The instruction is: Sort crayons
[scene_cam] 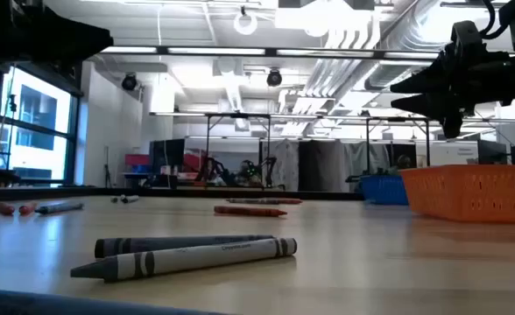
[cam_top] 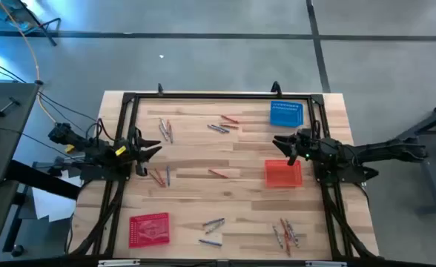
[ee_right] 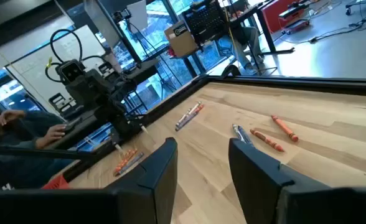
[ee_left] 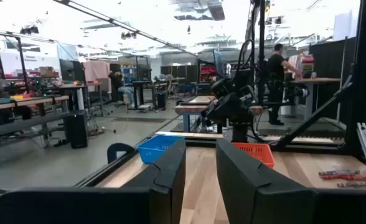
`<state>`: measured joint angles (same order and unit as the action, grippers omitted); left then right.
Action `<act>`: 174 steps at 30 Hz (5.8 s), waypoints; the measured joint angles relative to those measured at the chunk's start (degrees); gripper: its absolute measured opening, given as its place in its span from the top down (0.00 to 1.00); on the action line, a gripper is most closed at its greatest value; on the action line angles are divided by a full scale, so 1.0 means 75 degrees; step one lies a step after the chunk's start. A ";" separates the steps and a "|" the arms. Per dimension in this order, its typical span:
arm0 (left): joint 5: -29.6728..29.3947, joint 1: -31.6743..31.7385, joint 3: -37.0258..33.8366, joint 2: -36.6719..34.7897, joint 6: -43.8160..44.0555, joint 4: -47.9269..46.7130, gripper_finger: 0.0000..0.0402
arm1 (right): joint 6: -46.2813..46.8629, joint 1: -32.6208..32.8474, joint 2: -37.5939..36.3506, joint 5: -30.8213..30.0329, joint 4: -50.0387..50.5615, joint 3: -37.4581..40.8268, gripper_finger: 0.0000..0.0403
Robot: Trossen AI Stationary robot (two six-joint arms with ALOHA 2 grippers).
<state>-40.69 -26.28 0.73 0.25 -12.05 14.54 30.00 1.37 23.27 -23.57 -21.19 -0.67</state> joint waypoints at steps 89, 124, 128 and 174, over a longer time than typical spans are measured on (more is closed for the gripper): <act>0.0377 0.0000 0.4488 0.7070 0.2730 -0.1806 0.81 | 0.8372 0.5042 0.9206 0.4587 1.1865 -0.9043 0.65; 0.0769 -0.0003 0.4488 0.7070 0.2789 -0.1852 0.81 | 1.0377 0.5604 1.0899 0.4410 1.0629 -0.9043 0.65; 0.0769 0.0000 0.4488 0.7070 0.2789 -0.1855 0.81 | 1.0626 0.5604 1.0915 0.4412 1.0631 -0.9043 0.65; 0.0772 -0.0003 0.4488 0.7067 0.2809 -0.1966 0.81 | 0.9792 0.5618 1.1508 0.4544 1.0197 -0.9043 0.99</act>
<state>-34.89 -26.30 34.39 53.25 9.02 -0.21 103.44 43.50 109.57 10.51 55.29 -68.49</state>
